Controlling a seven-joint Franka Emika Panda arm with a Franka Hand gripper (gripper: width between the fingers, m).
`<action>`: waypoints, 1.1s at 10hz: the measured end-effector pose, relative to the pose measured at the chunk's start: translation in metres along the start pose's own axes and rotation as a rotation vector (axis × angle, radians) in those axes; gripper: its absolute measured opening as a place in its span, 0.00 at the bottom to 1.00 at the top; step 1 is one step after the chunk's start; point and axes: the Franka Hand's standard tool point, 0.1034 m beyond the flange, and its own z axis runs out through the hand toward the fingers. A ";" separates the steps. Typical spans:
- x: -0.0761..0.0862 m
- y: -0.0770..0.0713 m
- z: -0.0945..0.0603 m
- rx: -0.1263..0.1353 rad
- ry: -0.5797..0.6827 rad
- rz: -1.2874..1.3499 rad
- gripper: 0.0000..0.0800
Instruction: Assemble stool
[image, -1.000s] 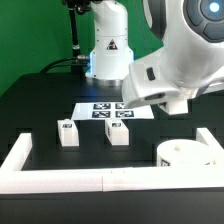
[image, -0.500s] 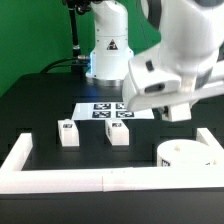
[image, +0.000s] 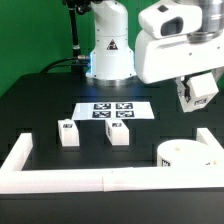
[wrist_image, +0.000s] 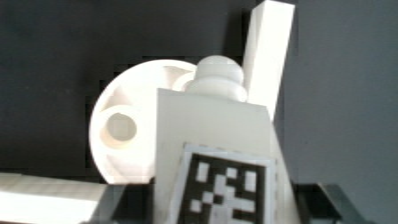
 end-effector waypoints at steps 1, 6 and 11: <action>0.009 0.002 0.001 -0.017 0.093 -0.006 0.41; 0.034 0.015 -0.002 -0.139 0.538 -0.180 0.41; 0.028 0.008 0.013 -0.191 0.718 -0.227 0.41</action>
Offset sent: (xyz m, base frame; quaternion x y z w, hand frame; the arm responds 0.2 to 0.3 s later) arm 0.0190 -0.0218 0.0028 -0.1267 0.2544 -0.1702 0.9435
